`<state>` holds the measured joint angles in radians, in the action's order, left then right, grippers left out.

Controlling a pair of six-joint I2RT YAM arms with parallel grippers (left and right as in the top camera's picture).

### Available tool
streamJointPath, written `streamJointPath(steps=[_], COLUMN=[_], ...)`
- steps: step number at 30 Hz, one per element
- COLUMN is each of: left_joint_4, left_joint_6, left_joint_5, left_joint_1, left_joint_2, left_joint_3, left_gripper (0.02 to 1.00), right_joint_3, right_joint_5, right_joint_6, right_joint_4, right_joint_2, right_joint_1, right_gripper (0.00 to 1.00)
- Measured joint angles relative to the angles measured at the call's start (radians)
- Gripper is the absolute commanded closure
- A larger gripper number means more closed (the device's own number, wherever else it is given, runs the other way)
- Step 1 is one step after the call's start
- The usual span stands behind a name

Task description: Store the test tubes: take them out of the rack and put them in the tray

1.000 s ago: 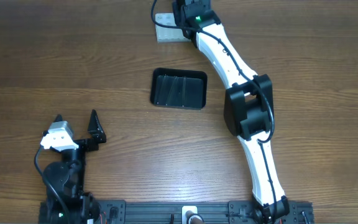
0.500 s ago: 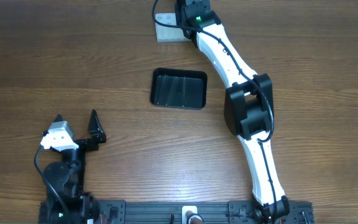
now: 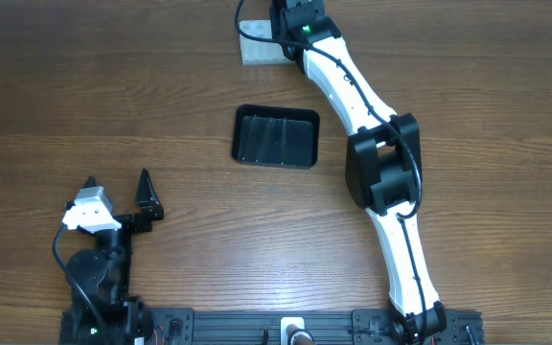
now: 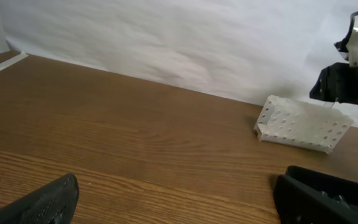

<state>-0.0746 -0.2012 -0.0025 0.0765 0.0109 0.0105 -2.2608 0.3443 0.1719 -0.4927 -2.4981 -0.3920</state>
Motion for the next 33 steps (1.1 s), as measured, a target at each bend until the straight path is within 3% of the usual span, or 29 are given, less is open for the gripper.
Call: streamJointPath(steps=[4, 17, 33], left_joint_4=[0.0, 0.0, 0.0], left_joint_6=[0.0, 0.0, 0.0], left_joint_5=[0.0, 0.0, 0.0], left_joint_1=[0.0, 0.0, 0.0], left_joint_2=[0.0, 0.0, 0.0], left_joint_3=[0.0, 0.0, 0.0], left_gripper=[0.02, 0.02, 0.02], right_joint_3=[0.0, 0.0, 0.0], right_joint_5=[0.0, 0.0, 0.007], right_joint_6=[0.004, 0.005, 0.008], right_joint_4=[0.002, 0.004, 0.003], right_joint_2=[-0.015, -0.018, -0.016], right_joint_1=[0.0, 0.0, 0.0], right_gripper=[0.452, 0.781, 0.831])
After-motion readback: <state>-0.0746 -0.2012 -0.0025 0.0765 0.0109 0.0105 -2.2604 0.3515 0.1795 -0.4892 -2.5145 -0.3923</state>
